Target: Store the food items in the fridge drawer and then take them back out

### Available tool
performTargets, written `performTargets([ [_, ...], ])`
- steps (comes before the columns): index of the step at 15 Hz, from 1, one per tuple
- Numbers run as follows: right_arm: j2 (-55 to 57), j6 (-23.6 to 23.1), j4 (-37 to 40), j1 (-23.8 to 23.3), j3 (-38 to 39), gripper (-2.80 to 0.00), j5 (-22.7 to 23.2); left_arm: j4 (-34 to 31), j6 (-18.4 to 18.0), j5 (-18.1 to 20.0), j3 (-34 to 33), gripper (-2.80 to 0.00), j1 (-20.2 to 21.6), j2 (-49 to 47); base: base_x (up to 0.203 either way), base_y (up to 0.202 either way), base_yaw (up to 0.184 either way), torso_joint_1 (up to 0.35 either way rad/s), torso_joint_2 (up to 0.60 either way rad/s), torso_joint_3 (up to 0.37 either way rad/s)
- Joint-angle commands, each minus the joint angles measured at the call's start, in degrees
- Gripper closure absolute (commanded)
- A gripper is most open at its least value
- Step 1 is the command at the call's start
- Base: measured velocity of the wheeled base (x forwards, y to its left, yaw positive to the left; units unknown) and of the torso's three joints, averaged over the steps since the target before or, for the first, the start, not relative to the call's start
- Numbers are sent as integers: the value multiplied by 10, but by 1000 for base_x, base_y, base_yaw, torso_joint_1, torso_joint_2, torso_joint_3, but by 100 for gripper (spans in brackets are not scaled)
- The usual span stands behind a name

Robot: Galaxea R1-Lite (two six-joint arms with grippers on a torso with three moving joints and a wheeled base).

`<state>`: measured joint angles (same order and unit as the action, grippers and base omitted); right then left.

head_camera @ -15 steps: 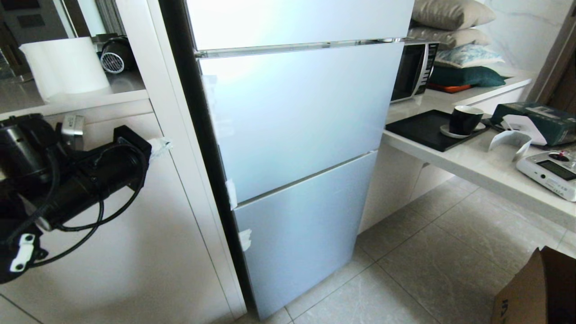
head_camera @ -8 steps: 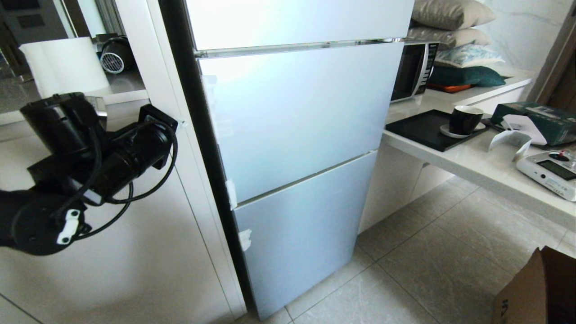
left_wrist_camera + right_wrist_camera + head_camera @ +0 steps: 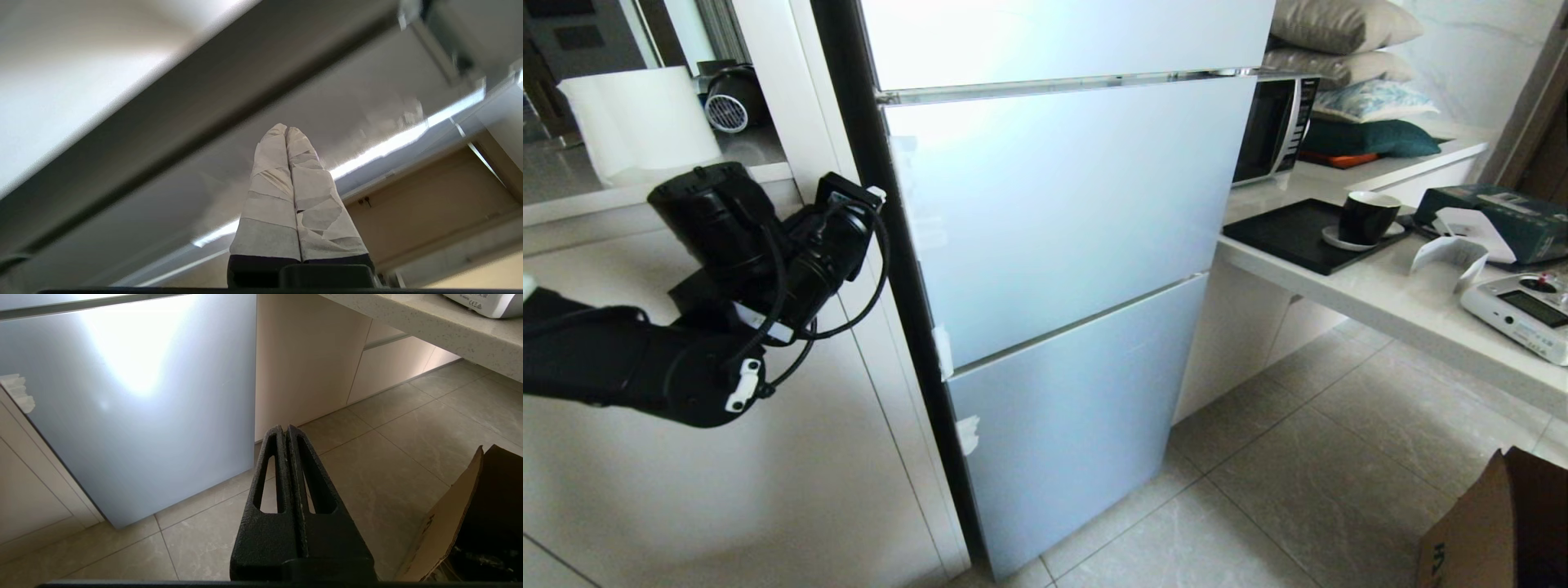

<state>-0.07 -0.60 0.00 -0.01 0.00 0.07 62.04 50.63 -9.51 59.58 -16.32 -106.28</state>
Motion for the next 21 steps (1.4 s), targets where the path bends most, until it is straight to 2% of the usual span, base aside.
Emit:
performTargets([
  [1,0,0,0,0,0,0,0,4,3,-7,18,0,-8,-15,0,0,0,0,0,0],
  [11,0,0,0,0,0,0,0,3,0,-39,67,0,-7,-57,0,0,0,0,0,0],
  [12,0,0,0,0,0,0,0,3,-10,-44,72,0,-6,-61,0,0,0,0,0,0],
  [16,0,0,0,0,0,0,0,4,-18,-41,72,0,-13,-58,0,0,0,0,0,0],
  [21,0,0,0,0,0,0,0,3,-19,-34,57,0,-44,-54,0,0,0,0,0,0],
])
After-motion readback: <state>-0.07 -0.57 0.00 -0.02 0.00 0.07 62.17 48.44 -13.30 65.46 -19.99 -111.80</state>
